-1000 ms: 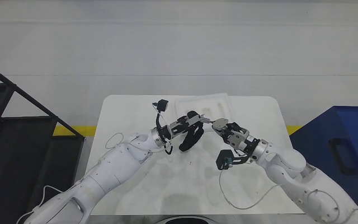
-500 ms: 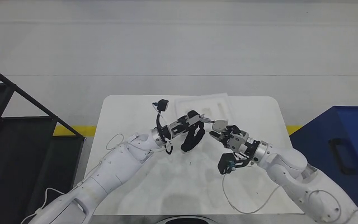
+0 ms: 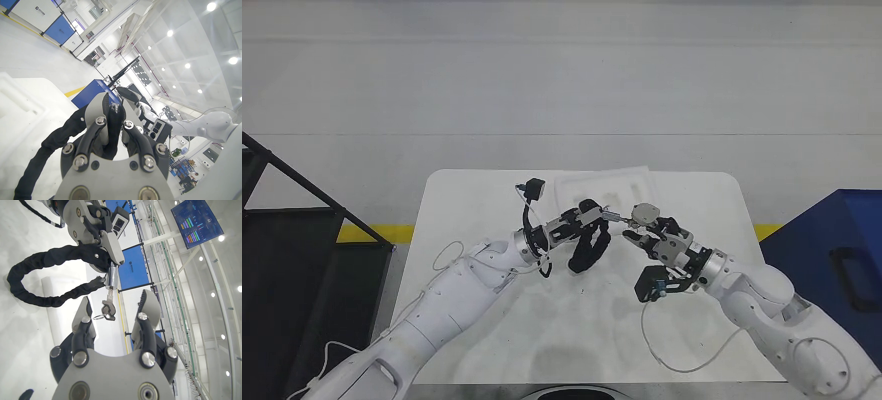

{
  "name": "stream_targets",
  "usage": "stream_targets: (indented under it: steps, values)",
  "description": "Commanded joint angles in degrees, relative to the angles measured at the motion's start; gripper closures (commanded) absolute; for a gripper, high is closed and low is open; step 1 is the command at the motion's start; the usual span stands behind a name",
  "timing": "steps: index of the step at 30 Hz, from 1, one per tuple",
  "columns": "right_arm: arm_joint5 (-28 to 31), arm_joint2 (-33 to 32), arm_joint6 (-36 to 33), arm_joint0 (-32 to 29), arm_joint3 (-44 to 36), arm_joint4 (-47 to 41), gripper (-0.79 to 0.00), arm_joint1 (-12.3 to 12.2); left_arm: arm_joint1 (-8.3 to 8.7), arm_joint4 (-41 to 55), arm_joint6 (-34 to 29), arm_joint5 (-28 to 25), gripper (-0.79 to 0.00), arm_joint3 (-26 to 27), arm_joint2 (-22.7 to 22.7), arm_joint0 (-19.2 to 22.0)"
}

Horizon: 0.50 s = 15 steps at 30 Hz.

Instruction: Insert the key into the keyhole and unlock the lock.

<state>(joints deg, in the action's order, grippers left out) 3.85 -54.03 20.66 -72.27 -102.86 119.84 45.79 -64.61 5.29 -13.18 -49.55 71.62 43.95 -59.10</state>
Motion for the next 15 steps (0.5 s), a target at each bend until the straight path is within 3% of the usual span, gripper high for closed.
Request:
stream_targets:
  steps: [1,15]
  values:
    - [-0.24,-0.09,0.05,-0.11,0.04,0.24,-0.265,0.16,-0.11,0.10,-0.22,0.03,0.000,0.04,0.27,-0.18]
    - [0.39,-1.30,4.47,-0.67,1.27,-2.42,-0.065,1.34,-0.94,0.13,-2.46,-0.07,0.000,0.30,1.85,-1.34]
